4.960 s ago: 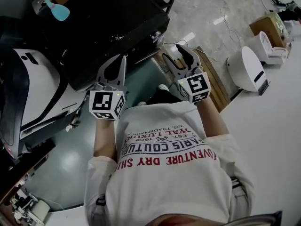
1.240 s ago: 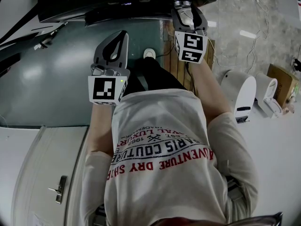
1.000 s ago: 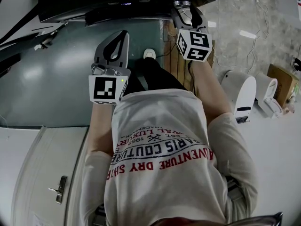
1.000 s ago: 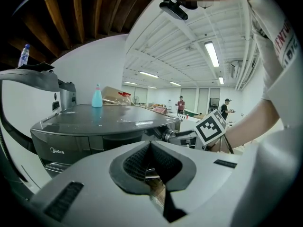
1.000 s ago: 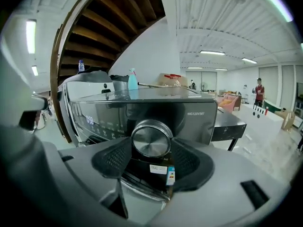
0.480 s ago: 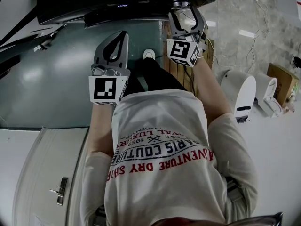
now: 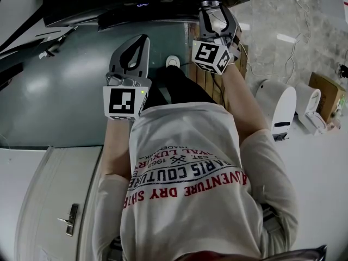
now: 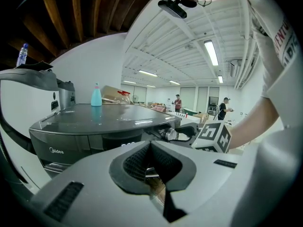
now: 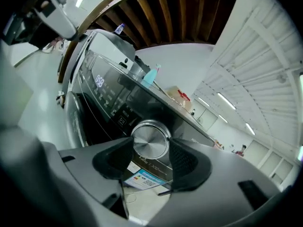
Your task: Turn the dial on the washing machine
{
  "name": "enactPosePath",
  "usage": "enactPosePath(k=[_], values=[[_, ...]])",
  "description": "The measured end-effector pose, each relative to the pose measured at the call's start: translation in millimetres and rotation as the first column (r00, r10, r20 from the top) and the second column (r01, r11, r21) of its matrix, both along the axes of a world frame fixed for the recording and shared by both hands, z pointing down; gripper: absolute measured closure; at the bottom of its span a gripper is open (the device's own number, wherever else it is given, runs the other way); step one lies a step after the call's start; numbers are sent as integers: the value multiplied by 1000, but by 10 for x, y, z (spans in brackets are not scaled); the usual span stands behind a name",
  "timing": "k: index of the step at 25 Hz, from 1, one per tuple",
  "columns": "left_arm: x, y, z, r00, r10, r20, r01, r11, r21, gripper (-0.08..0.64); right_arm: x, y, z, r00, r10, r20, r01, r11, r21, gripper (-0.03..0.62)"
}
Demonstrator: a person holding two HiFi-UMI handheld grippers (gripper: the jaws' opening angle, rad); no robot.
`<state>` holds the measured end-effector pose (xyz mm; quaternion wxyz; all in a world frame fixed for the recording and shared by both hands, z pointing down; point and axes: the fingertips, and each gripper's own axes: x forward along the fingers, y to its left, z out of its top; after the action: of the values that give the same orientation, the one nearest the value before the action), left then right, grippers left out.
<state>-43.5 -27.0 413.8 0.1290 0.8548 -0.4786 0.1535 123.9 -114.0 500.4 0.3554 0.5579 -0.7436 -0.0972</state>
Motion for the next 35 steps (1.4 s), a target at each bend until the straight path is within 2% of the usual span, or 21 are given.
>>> enactPosePath(k=[5, 9, 14, 15, 18, 19, 21, 23, 25, 27, 30, 35], values=[[0, -14, -5, 1000, 4, 1, -4, 1000, 1, 545, 23, -20, -10, 983, 63, 175, -49, 995, -84, 341], [25, -24, -5, 1000, 12, 1, -12, 1000, 0, 545, 51, -36, -26, 924, 127, 360, -68, 983, -172, 339], [56, -47, -23, 1000, 24, 1, -24, 1000, 6, 545, 98, -41, 8, 878, 153, 454, -57, 975, -217, 337], [68, -50, -25, 1000, 28, 1, -28, 1000, 7, 545, 99, -41, 8, 877, 147, 457, -51, 975, -216, 337], [94, -54, -8, 999, 34, -2, -34, 999, 6, 545, 42, -36, -15, 917, 80, 391, -11, 985, -174, 339], [97, -52, 3, 999, 33, -4, -33, 999, 4, 545, 8, -27, -39, 932, 48, 358, 6, 989, -148, 319], [106, -49, 18, 999, 34, -3, -34, 999, 0, 545, -24, -5, -72, 964, -12, 267, 36, 996, -86, 307], [118, -47, 20, 999, 36, 0, -36, 999, -1, 545, -23, 12, -52, 989, -61, 136, 66, 997, -33, 299], [120, -46, 29, 999, 34, 3, -34, 999, -3, 545, -27, 11, -2, 995, -98, -32, 99, 995, 5, 298], [112, -43, 54, 1000, 31, 5, -31, 999, -8, 545, -54, 1, 51, 980, -126, -154, 132, 991, 30, 296], [86, -34, 85, 1000, 23, 6, -22, 1000, -15, 545, -74, -24, 72, 971, -124, -205, 138, 989, 55, 293], [32, -46, 96, 1000, 8, 9, -8, 1000, -21, 545, -40, -52, 31, 973, -83, -217, 101, 992, 76, 299]])
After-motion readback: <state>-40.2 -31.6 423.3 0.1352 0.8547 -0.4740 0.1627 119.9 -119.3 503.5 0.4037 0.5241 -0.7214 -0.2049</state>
